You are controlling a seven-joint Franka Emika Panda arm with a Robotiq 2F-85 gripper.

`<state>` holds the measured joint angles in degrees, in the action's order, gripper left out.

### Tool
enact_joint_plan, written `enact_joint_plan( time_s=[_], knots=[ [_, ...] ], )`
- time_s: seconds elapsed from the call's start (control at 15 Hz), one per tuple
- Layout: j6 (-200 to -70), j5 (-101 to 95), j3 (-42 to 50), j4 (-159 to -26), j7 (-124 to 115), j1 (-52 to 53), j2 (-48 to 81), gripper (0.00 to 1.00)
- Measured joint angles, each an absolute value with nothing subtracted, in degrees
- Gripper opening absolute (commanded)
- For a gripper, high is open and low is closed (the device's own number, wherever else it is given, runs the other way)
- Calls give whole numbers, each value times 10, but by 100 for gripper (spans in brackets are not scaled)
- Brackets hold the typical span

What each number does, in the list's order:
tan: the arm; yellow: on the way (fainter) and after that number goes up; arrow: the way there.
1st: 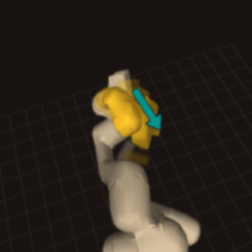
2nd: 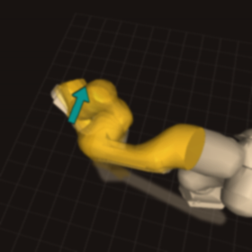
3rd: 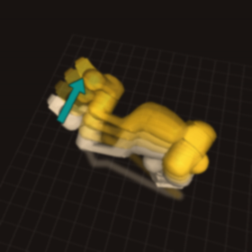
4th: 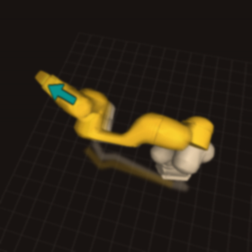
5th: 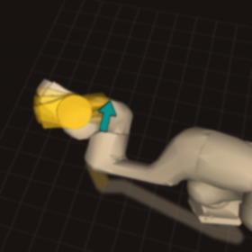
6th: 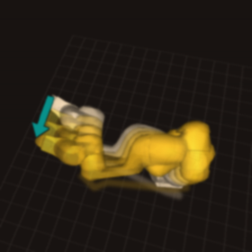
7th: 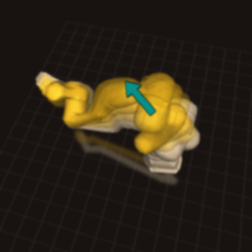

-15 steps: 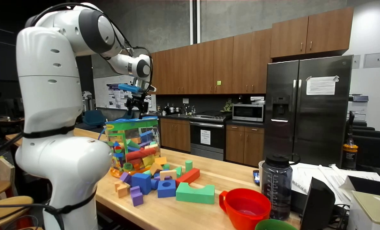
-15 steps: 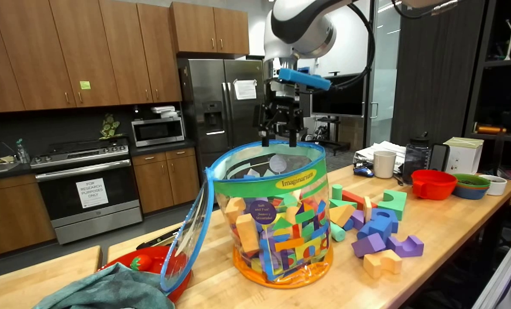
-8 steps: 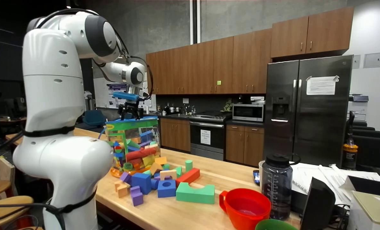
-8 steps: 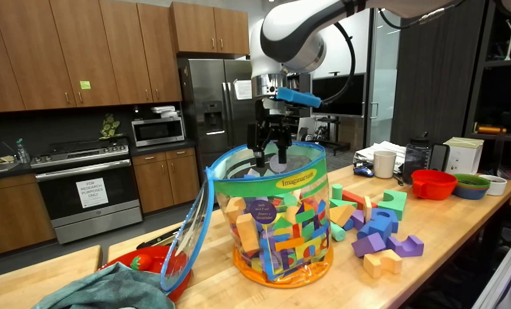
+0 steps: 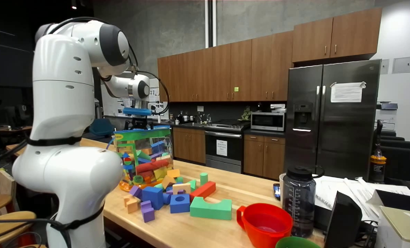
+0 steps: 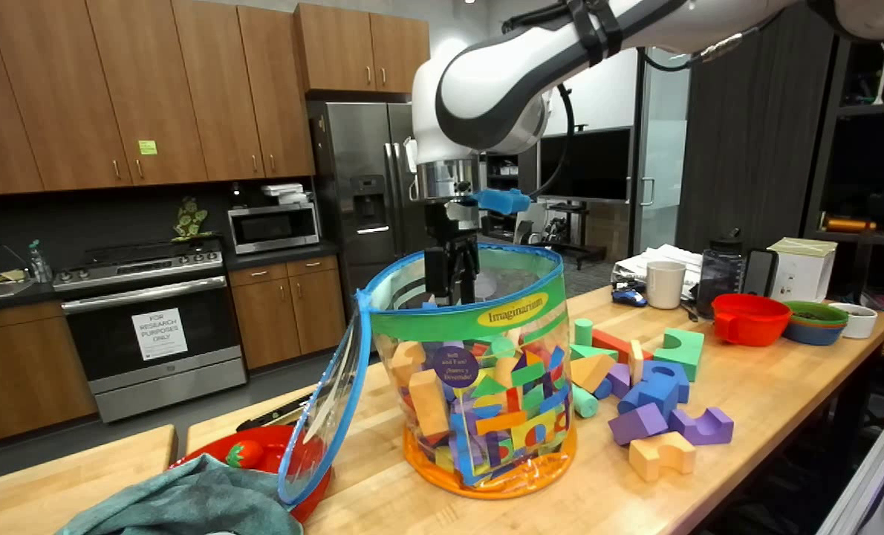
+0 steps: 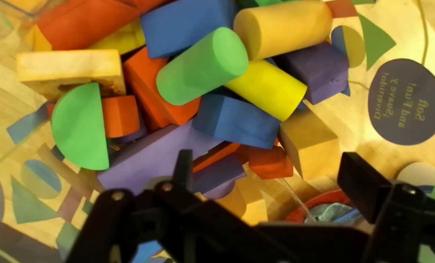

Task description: Pick up one blue rectangular block and put it on the table, pick up one green cylindrical block and put it on the table

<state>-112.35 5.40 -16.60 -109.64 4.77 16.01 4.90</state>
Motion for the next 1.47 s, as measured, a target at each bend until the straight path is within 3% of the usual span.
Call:
enact_joint_plan(
  time_s=[0.33, 0.87, 1.47],
  knots=[
    [-1156, 38, -168, -1111, 97, 162, 55, 100],
    [-1309, 38, -172, -1197, 97, 162, 57, 100],
    [-1340, 38, -171, -1229, 96, 162, 56, 100]
  ],
)
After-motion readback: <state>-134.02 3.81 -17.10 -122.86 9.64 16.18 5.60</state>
